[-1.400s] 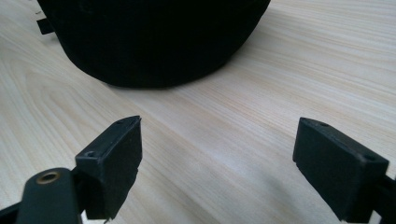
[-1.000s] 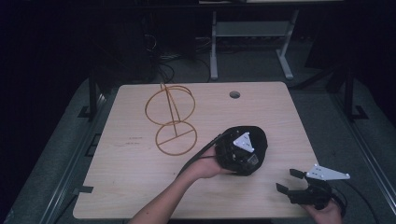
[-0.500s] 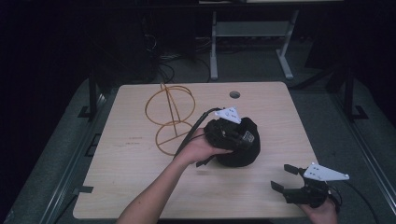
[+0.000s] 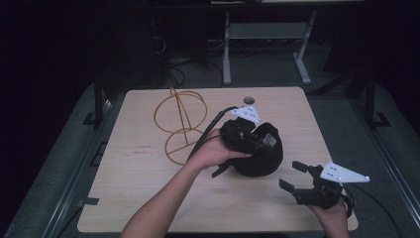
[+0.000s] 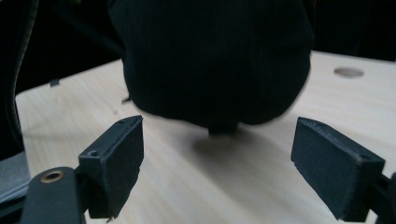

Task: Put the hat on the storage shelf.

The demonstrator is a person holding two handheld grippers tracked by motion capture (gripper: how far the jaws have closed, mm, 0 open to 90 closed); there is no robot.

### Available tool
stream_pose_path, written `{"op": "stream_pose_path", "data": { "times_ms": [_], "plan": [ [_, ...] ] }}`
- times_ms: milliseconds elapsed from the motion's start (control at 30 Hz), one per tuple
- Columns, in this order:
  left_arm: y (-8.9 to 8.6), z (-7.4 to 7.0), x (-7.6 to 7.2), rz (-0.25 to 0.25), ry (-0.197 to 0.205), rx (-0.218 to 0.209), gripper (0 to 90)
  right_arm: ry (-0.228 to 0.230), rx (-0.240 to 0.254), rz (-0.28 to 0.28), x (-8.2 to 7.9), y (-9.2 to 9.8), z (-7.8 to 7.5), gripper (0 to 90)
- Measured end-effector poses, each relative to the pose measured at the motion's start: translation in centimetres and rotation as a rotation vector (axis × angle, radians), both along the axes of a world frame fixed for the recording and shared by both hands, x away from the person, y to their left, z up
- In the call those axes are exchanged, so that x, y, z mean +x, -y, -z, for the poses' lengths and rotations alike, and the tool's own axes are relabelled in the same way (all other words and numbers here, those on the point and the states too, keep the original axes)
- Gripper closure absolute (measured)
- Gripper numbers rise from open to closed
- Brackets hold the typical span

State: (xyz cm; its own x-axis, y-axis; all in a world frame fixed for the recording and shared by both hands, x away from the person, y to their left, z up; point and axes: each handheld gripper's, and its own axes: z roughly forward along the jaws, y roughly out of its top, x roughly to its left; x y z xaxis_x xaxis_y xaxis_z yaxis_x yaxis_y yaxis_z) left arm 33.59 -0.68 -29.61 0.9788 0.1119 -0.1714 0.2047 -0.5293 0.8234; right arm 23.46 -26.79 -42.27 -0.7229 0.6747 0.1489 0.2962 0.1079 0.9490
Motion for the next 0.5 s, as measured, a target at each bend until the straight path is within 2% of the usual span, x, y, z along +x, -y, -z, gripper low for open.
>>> {"op": "stream_pose_path", "data": {
  "times_ms": [267, 400, 500],
  "plan": [
    [1.8, -0.7, -1.5, 0.096, 0.013, 0.011, 80.2, 0.06, 0.004, 0.022, 0.7, -0.1, -0.6, 25.8],
    [2.6, -0.9, -2.1, 0.144, 0.02, 0.019, 80.5, 0.093, -0.002, 0.027, 0.5, 0.2, -0.3, 41.2],
    [2.9, -1.0, -2.6, 0.169, 0.032, 0.026, 80.5, 0.098, 0.02, 0.026, 0.4, 0.7, -0.2, 54.8]
  ]
}}
